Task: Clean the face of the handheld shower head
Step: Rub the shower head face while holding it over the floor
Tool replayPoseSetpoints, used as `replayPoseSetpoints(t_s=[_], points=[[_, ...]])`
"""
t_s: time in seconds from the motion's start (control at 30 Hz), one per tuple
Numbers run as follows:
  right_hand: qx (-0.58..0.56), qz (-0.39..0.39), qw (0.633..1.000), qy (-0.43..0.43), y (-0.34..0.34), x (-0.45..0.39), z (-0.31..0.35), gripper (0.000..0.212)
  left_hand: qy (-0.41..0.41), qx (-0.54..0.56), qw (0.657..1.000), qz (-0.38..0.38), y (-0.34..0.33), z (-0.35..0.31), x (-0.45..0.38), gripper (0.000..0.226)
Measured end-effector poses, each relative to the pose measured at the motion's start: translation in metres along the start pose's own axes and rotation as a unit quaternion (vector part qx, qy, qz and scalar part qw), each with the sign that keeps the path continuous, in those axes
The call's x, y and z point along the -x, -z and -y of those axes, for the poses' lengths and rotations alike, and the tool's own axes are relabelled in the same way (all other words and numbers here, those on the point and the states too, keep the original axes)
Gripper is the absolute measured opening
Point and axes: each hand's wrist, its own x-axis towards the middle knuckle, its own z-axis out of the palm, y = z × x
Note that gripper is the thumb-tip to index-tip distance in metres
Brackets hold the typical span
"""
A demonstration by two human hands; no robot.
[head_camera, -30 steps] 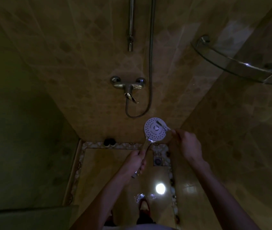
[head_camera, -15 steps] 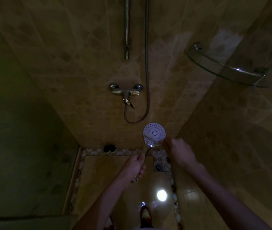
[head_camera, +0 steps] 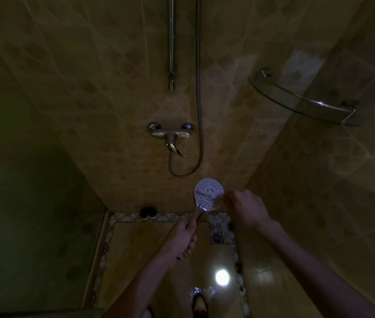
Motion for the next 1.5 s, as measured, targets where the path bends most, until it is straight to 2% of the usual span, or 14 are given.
replayPoseSetpoints(t_s=[0.13,0.27,0.33,0.5,0.6,0.67,0.73,0.9,1.03,1.1,1.3,1.43,1.5], points=[[-0.035,-0.027,0.997,-0.068,0.021,-0.02,-0.013,0.032,-0.002,0.009,1.0,0.01,-0.002,-0.001,0.003,0.023],[-0.035,0.021,0.999,0.004,0.009,-0.001,0.011,0.038,-0.005,0.017,1.0,0.007,0.001,-0.004,0.002,0.023],[-0.023,0.017,0.999,0.023,0.012,0.002,0.015,0.039,-0.011,0.012,1.0,0.006,0.003,-0.003,0.003,0.024],[-0.028,-0.035,0.997,-0.063,0.031,-0.022,0.003,0.034,-0.035,0.003,0.999,0.012,0.002,-0.01,0.005,0.027],[0.008,0.021,0.999,-0.027,0.026,-0.015,0.019,0.027,-0.027,0.012,1.0,0.007,0.002,-0.013,0.007,0.026],[0.038,0.053,0.998,0.019,0.022,-0.006,0.031,0.03,-0.013,0.025,1.0,0.004,0.004,-0.012,0.007,0.022],[0.056,0.054,0.996,0.033,0.025,-0.012,0.027,0.03,-0.008,0.022,1.0,0.003,0.006,-0.012,0.007,0.022],[0.021,0.029,0.998,-0.045,0.032,-0.033,0.005,0.024,0.002,0.022,1.0,0.009,0.004,-0.019,0.008,0.026],[0.012,0.069,0.997,0.03,0.024,0.0,0.029,0.029,0.007,0.046,0.999,-0.002,0.003,-0.02,0.006,0.028],[0.012,0.064,0.997,0.043,0.022,0.001,0.028,0.03,0.005,0.058,0.998,-0.008,0.002,-0.022,0.007,0.028],[-0.016,-0.02,0.996,-0.091,0.032,-0.038,-0.008,0.031,0.004,0.054,0.999,0.004,-0.005,-0.026,0.006,0.027],[-0.019,0.048,0.999,-0.006,0.02,-0.009,0.012,0.034,0.014,0.054,0.998,-0.005,-0.006,-0.024,0.004,0.026],[0.009,0.054,0.998,0.02,0.022,-0.003,0.014,0.03,0.012,0.043,0.999,-0.009,-0.008,-0.023,0.004,0.026]])
